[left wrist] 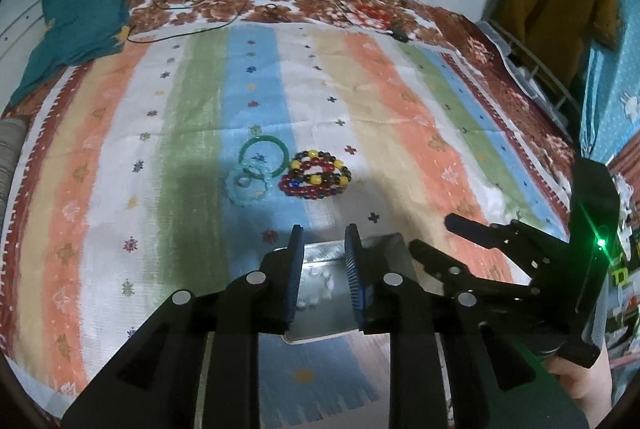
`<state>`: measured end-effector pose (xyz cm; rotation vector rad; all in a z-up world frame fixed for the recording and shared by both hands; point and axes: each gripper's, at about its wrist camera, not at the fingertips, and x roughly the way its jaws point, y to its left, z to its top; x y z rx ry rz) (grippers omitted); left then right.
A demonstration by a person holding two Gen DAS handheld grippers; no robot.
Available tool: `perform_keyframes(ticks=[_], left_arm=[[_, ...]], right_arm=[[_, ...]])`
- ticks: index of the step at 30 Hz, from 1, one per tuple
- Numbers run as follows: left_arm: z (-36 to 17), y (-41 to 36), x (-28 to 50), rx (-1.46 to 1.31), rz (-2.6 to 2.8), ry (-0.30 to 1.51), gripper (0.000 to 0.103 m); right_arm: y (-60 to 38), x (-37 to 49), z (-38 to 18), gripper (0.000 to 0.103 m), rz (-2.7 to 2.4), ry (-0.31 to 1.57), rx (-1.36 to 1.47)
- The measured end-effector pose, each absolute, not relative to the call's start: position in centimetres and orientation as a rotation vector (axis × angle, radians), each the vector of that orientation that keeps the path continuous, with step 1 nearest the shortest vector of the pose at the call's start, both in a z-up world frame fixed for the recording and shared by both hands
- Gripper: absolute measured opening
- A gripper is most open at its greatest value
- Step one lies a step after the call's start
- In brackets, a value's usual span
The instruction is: Organize jewelry
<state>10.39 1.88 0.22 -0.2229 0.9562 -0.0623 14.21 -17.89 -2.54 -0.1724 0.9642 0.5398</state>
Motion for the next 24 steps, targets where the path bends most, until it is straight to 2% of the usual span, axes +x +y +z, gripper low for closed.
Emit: perform_keyframes(ticks=[3, 17, 19, 24], left_arm=[[0.1, 2.4, 10.6, -0.221, -0.047, 0.956, 0.029], [-1.7, 5.5, 13.1, -0.213, 0.096, 0.975, 0.038], [-2.1, 5.9, 13.6, -0.212, 0.11, 0.984, 0.042], [-3.2, 6.2, 14.5, -0.17, 0.134, 1.013, 0.045]], right_arm=[[-18.1, 14.6, -2.6, 0.051, 0.526, 0.966, -0.162], [-18.1, 17.1, -3.7, 0.053, 0.493, 0.985, -0.143], [-18.1, 17.4, -3.5, 0.058, 0.484, 0.976, -0.14], [-18.2, 18.0, -3.5, 0.06, 0.463, 0.961, -0.132]])
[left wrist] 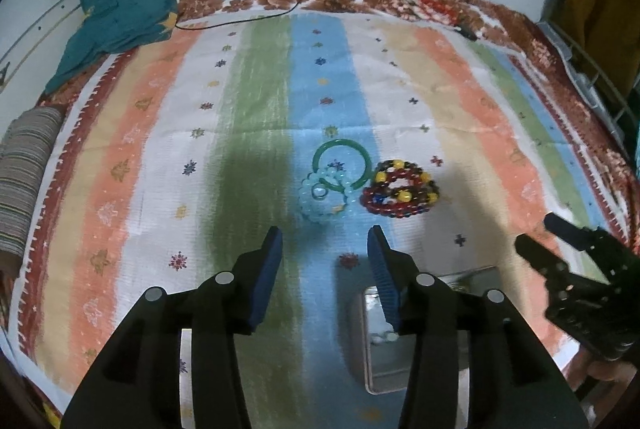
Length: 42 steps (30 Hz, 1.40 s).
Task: Organize jewelry
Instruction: 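Move left tool to light blue bracelet while right tool approaches bead bracelets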
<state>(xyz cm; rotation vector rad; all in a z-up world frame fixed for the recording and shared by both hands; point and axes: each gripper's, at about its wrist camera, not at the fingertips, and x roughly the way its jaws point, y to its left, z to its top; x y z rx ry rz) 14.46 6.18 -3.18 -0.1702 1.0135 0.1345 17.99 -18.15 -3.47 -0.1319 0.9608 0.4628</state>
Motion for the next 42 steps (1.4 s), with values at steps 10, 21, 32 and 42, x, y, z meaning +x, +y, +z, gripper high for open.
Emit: perform_keyframes(ticks=[10, 21, 32, 42], left_arm=[[-3.8, 7.0, 15.4, -0.166, 0.174, 1.006, 0.057], [-6.0, 7.6, 17.9, -0.163, 0.2, 1.059, 0.061], [-8.3, 8.6, 20.0, -0.162, 0.201, 1.118, 0.063], [-10.2, 9.1, 21.3, -0.168, 0.201, 1.162, 0.064]], right_arm=[[-18.2, 19.0, -2.6, 0.074, 0.466, 0.933, -0.095], [-17.8, 20.9, -4.5, 0.074, 0.434, 0.97, -0.126], [-16.4, 23.3, -6.3, 0.074, 0.437, 1.021, -0.163], [-15.8, 25.7, -8.3, 0.076, 0.423, 1.071, -0.159]])
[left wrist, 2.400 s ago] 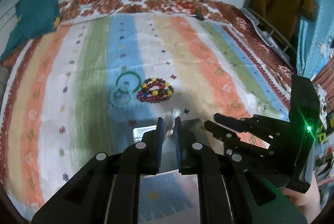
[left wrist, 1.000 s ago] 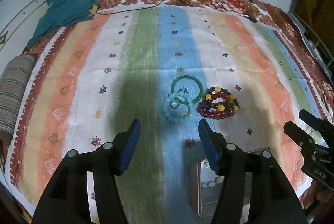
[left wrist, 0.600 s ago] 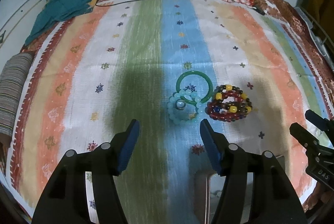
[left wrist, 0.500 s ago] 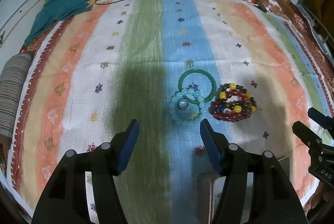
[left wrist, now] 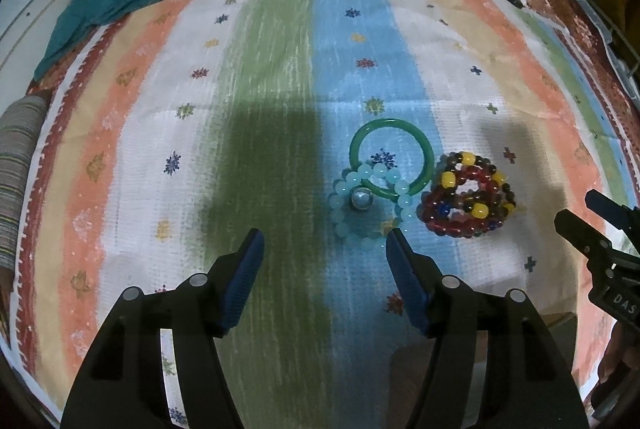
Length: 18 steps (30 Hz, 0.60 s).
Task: Organize jewelry
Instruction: 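Move left tool to light blue bracelet while right tool approaches bead bracelets, then grasp light blue bead bracelet with left tool while right grasps black-yellow bracelet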
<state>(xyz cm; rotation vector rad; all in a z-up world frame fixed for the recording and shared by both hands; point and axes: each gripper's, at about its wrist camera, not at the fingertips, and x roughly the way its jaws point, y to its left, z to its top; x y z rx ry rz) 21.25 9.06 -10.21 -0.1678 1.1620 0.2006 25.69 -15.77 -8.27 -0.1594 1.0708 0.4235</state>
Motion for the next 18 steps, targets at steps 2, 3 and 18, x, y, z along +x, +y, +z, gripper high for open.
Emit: perform_keyframes(ticks=[2, 3, 18], left_arm=[[-10.7, 9.3, 21.5, -0.175, 0.203, 1.172, 0.064], [-10.9, 9.4, 21.6, -0.178, 0.202, 1.177, 0.064], [-12.9, 9.5, 23.2, -0.189, 0.191, 1.215, 0.064]], right_arm=[[-15.6, 26.1, -8.4, 0.076, 0.423, 1.075, -0.154], [-15.5, 26.2, -8.5, 0.076, 0.424, 1.078, -0.152], [-14.7, 29.1, -11.8, 0.077, 0.409, 1.152, -0.162]])
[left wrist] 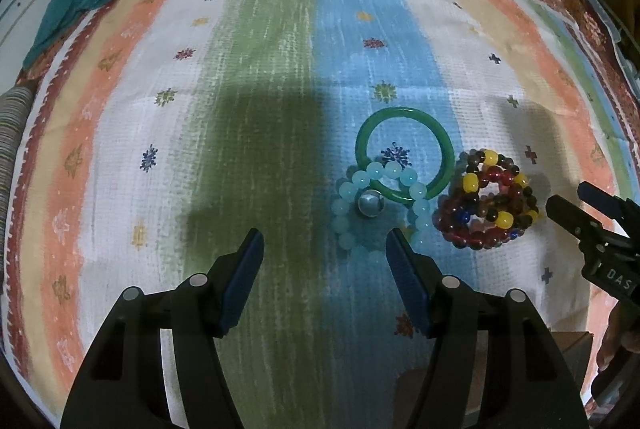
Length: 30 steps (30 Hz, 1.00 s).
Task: Organize jewelry
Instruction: 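Grasp light blue bead bracelet with left tool while right grasps black-yellow bracelet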
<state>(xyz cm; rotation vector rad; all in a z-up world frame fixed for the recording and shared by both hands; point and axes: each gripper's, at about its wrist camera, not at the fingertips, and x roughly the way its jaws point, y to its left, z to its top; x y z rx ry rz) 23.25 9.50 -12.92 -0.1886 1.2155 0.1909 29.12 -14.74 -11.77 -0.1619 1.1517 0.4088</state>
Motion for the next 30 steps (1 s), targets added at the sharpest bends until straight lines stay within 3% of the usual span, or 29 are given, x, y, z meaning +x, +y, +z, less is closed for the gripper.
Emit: perform_keyframes(ticks=[22, 26, 28, 29, 30], left_arm=[[-15.7, 8.9, 24.6, -0.135, 0.173, 1.273, 0.063], [-16.0, 8.7, 24.6, -0.091, 0.186, 1.264, 0.052], [-16.1, 8.8, 24.5, -0.083, 0.18, 1.259, 0.04], [-16.1, 8.9, 24.5, -0.082, 0.18, 1.258, 0.036], [-16.1, 9.1, 24.5, -0.084, 0.183, 1.259, 0.024]], right_arm=[[-14.3, 30.6, -14.2, 0.077, 0.378, 1.181, -0.18], [-14.1, 30.6, -14.3, 0.076, 0.377, 1.172, -0.195], [-14.1, 30.5, -14.3, 0.064, 0.389, 1.163, -0.202], [-14.1, 30.5, -14.2, 0.054, 0.392, 1.163, -0.204], [-14.1, 30.6, -14.2, 0.04, 0.387, 1.162, -0.211]])
